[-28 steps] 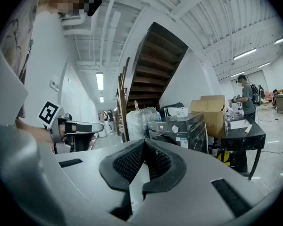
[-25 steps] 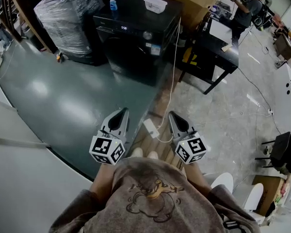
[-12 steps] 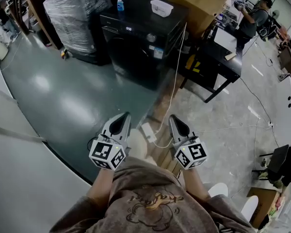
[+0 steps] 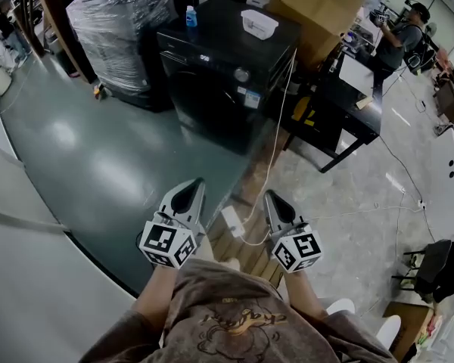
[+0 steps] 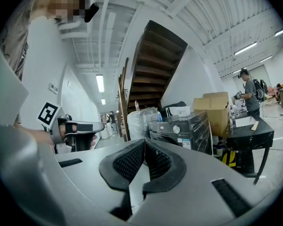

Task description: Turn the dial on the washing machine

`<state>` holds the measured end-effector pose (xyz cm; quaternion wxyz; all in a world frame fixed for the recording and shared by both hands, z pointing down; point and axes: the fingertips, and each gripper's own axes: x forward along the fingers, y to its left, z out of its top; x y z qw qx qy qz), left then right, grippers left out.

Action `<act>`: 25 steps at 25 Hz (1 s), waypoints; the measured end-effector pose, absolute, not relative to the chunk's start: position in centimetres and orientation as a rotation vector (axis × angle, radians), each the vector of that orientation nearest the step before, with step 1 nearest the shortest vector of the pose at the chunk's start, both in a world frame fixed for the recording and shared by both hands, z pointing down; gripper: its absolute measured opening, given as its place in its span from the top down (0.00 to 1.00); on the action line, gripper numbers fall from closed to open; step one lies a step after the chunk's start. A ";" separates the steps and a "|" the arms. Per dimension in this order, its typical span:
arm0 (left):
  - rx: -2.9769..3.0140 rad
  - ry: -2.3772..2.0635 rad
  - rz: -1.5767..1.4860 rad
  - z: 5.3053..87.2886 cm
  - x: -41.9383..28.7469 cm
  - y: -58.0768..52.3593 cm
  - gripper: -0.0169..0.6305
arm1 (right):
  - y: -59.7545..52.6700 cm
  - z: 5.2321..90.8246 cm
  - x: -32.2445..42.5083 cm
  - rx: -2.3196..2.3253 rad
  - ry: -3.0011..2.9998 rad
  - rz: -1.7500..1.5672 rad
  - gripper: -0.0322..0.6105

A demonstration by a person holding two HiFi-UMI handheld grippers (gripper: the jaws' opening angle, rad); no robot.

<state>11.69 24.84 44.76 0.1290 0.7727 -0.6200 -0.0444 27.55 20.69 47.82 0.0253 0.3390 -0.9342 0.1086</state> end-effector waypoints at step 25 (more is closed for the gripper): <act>2.511 -1.349 0.011 36.9 -4.0 1.1 0.99 | 2.1 40.5 10.2 1.497 -2.652 0.426 0.95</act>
